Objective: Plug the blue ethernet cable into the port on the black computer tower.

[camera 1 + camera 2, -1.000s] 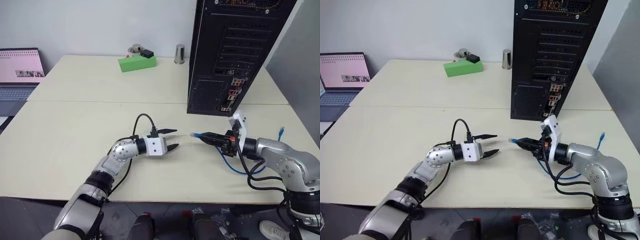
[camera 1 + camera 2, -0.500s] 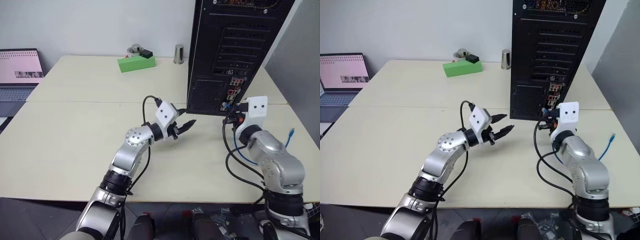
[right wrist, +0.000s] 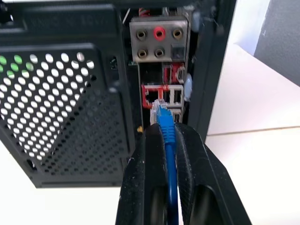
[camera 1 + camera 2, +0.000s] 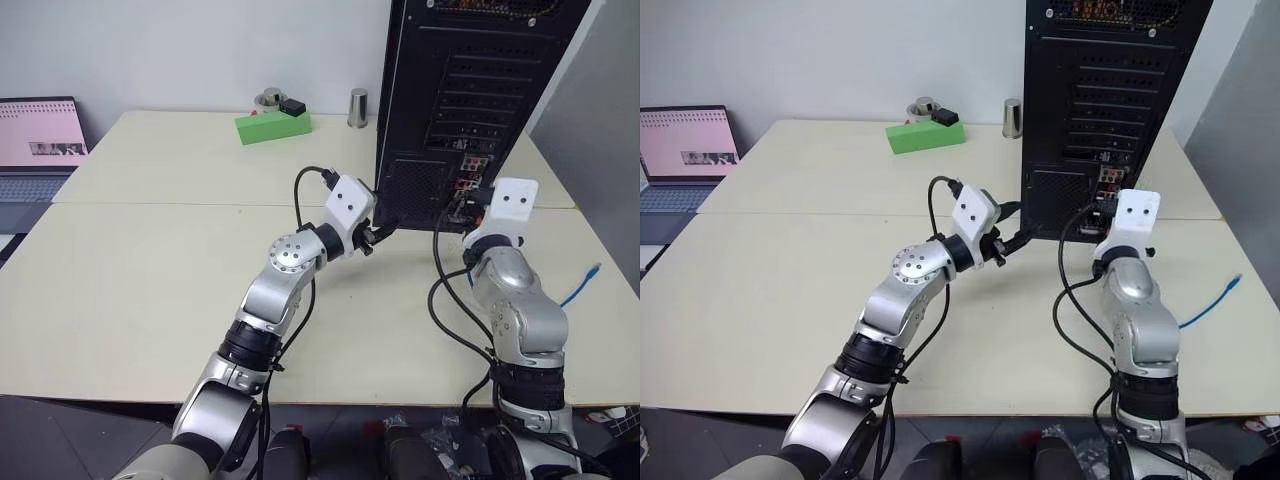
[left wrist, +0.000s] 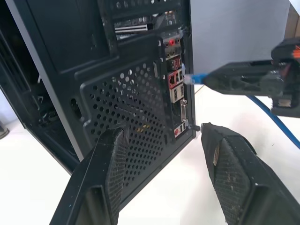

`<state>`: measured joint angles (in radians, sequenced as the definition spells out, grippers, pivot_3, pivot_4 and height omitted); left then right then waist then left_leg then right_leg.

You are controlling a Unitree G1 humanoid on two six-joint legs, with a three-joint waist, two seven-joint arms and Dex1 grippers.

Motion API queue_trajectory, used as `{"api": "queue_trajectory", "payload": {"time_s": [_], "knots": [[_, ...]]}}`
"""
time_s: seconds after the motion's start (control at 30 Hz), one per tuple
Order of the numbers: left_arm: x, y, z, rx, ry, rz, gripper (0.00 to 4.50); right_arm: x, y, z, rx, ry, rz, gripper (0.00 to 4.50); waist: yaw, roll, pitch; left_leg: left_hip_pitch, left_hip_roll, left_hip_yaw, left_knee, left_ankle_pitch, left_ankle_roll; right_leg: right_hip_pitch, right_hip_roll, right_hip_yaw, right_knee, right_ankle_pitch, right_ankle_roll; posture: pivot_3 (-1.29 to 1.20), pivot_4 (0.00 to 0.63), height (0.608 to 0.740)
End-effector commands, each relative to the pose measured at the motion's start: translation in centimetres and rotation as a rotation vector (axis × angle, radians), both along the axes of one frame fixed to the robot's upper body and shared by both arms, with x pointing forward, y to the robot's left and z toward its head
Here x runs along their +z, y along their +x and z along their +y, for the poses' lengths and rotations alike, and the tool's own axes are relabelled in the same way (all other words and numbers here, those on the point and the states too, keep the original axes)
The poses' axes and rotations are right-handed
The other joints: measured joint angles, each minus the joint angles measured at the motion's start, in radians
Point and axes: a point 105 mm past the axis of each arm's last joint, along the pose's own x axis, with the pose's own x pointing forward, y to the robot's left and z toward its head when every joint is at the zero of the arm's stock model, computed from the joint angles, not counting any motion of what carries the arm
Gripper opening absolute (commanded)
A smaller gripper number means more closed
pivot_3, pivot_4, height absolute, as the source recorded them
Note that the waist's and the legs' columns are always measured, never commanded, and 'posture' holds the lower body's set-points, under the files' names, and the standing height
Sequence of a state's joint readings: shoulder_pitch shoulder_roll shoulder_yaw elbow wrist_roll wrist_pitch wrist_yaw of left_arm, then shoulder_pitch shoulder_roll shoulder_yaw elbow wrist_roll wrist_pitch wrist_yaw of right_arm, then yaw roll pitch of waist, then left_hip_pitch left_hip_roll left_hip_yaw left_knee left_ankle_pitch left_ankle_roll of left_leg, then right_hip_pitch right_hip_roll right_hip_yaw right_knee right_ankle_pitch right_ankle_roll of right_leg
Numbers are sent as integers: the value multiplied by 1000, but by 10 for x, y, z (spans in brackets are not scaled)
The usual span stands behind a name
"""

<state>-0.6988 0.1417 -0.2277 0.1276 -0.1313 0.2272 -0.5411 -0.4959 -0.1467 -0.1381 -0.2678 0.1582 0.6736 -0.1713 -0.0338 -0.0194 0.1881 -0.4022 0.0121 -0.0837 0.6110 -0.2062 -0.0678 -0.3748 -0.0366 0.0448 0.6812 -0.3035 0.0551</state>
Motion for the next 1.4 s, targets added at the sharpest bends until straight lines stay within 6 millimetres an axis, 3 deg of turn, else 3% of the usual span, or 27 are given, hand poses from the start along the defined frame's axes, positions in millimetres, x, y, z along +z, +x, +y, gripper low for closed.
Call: {"api": "queue_trajectory", "payload": {"time_s": [0.03,1.4], "knots": [[17,-3,-2,-13,-28,-60,2632,17,0,0,1,15,-76,0,0,0,0,0,0,0,0,0,0,0,0,0,0,0,0,0,150,740],[21,-1,-1,0,-47,-63,2632,20,16,-5,-18,-2,-85,0,-2,0,0,0,0,0,0,0,0,0,0,1,0,0,0,0,150,740]]}}
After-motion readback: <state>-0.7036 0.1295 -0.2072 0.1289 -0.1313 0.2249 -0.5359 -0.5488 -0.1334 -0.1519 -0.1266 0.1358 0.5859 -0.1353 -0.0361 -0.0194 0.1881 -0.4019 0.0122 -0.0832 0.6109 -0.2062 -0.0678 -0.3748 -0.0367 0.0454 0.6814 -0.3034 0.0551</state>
